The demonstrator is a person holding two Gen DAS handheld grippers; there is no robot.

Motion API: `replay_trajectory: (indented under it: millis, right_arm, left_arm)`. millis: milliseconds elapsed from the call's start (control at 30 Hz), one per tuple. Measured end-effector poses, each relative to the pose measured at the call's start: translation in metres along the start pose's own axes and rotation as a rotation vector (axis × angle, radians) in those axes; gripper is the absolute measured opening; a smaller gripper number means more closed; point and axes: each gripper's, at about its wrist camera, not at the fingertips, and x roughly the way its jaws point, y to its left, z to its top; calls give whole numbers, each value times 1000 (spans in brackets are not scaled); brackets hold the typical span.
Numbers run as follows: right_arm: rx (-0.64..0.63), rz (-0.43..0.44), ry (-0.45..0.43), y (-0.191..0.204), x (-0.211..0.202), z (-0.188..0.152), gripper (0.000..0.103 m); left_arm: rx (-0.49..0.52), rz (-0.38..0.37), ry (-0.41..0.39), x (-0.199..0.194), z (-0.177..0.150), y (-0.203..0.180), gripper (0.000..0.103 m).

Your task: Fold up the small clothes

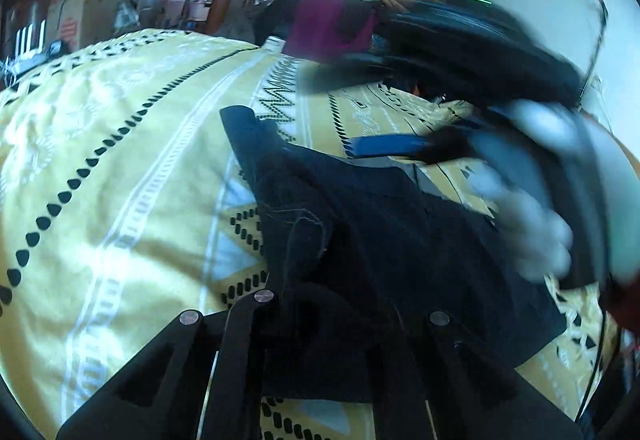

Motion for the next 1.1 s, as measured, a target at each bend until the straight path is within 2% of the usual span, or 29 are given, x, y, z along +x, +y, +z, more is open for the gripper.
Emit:
replay_trajectory:
  millis: [100,167,200,267,333,400,567,667,800,933,1100]
  right_arm:
    - [61,27,75,-11,31,1,83]
    - [58,43,17,-18,25,-6,42]
    - [71,73,-2,-22,21,-9,9]
    - [96,96,-81,-34,1,-22,6]
    - [120,127,-171,-48,-29,-38,5]
    - [153,161,-273,-68,-69,-59,5]
    - [276,205,-472,-138,-161,-128,5]
    - [389,198,-534,-189,-187,-169,5]
    - [525,207,-599,-247,-204,-222,5]
    - [614,220,-639,-291,-212,-261,5]
    - [653,247,-650,-320,-215,-280,5]
  left_arm:
    - [57,8,12,7,0,-10,6]
    - [101,16,17,9,-2,-18,6]
    - [121,20,16,11,-1,-23,6]
    - [165,20,10,12,3,-35,6]
    - [199,-7,-2,9,8,-47,6]
    - [276,-42,-17,5,13,-74,7]
    - [430,-225,-7,9,14,-161,8]
    - [507,-336,43,27,5,-219,10]
    - [602,-432,174,68,-25,-289,10]
    - [654,-480,258,93,-51,-331,10]
    - [694,-494,308,112,-82,-376,10]
